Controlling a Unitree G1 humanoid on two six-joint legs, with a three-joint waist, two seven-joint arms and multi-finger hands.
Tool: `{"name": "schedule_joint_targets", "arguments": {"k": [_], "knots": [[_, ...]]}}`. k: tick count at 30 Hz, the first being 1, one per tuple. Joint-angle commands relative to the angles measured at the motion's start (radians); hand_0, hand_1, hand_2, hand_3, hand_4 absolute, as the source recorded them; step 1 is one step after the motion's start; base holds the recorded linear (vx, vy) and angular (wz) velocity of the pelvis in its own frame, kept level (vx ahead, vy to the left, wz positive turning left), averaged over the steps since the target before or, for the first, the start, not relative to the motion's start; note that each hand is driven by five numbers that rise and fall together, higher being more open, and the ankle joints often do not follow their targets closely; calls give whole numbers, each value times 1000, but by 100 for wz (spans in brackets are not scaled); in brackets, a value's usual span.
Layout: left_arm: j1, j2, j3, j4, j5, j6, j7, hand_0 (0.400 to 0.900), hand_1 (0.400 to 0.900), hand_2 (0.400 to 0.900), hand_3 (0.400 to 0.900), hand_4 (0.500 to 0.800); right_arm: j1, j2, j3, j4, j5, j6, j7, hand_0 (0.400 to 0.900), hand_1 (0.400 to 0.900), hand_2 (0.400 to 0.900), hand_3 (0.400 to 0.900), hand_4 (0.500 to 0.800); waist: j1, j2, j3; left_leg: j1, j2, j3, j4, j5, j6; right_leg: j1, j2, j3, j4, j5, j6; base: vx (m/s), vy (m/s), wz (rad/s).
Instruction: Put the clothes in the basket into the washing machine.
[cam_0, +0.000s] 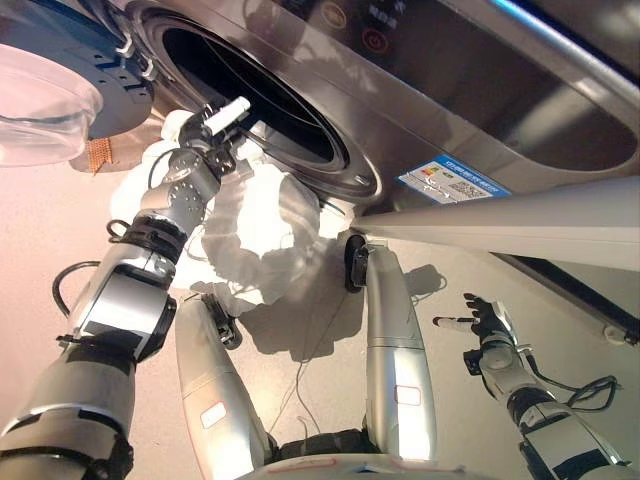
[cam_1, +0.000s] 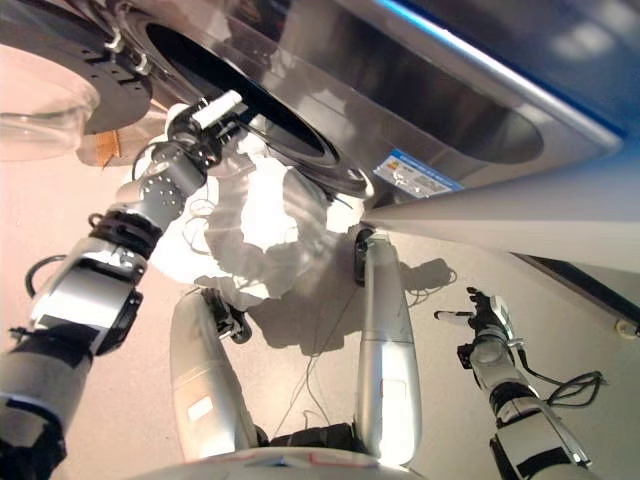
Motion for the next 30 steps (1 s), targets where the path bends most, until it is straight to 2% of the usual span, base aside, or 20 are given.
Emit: {"name": "schedule_joint_targets", "arguments": {"k": [1, 4, 12, 17, 20, 21, 22, 25, 27, 30], "knots": [[110, -17, 9, 87, 53, -8, -49, 900, 900, 900, 900, 800, 89, -13, 1, 40, 12, 6, -64, 900, 900, 900, 900, 800, 15, -38, -186, -97, -4, 34, 42, -39, 160, 25, -35, 47, -81, -3, 35, -6, 18, 12], [159, -39, 14, 125, 130, 7, -81, 900, 900, 900, 900, 800, 80, -1, 8, 40, 5, 1, -57, 900, 900, 900, 900, 800, 31, -45, -196, -63, -9, 34, 10, -28, 156, 65, -41, 35, -106, 1, 31, -1, 7, 9], [298, -85, 29, 211, 308, -7, -133, 900, 900, 900, 900, 800, 81, 21, 17, 44, -18, 7, -51, 900, 900, 900, 900, 800, 74, -65, -228, 91, -24, 44, -123, 1, 147, 217, -60, -1, -202, 8, 28, 35, 11, 9], [397, -123, 17, 257, 470, -1, -128, 900, 900, 900, 900, 800, 100, 48, 13, 55, -63, 13, -42, 900, 900, 900, 900, 800, 98, -69, -259, 203, -22, 64, -224, 30, 139, 328, -79, -27, -283, 28, 36, 99, -13, 5], [489, -156, 29, 294, 545, 10, -141, 900, 900, 900, 900, 800, 118, 62, 11, 63, -124, 26, -22, 900, 900, 900, 900, 800, 114, -64, -285, 315, -31, 95, -349, 70, 129, 437, -90, -36, -396, 61, 52, 135, -10, 5], [513, -162, 41, 307, 553, 6, -140, 900, 900, 900, 900, 800, 123, 65, 8, 66, -141, 28, -14, 900, 900, 900, 900, 800, 116, -65, -295, 340, -37, 113, -408, 120, 132, 461, -93, -44, -455, 104, 48, 111, -35, 6], [549, -174, 59, 329, 561, 1, -142, 900, 900, 900, 900, 800, 132, 72, 7, 71, -157, 32, -7, 900, 900, 900, 900, 800, 121, -63, -304, 386, -42, 130, -466, 142, 126, 504, -101, -51, -507, 122, 57, 66, -33, 4], [633, -194, 109, 385, 549, -4, -186, 900, 900, 900, 900, 800, 154, 93, -6, 88, -189, 42, 7, 900, 900, 900, 900, 800, 140, -62, -331, 491, -67, 155, -605, 194, 118, 603, -121, -80, -635, 173, 80, 146, -37, 5], [691, -211, 162, 409, 519, -4, -206, 900, 900, 900, 900, 800, 171, 108, -21, 103, -188, 47, 4, 900, 900, 900, 900, 800, 154, -59, -349, 570, -84, 174, -705, 229, 110, 681, -130, -107, -735, 211, 95, 124, -47, 7], [754, -236, 228, 441, 483, -20, -211, 900, 900, 900, 900, 800, 191, 132, -50, 127, -163, 48, -1, 900, 900, 900, 900, 800, 171, -54, -379, 655, -112, 194, -819, 271, 106, 769, -129, -137, -841, 254, 112, 95, -45, 6]]}}
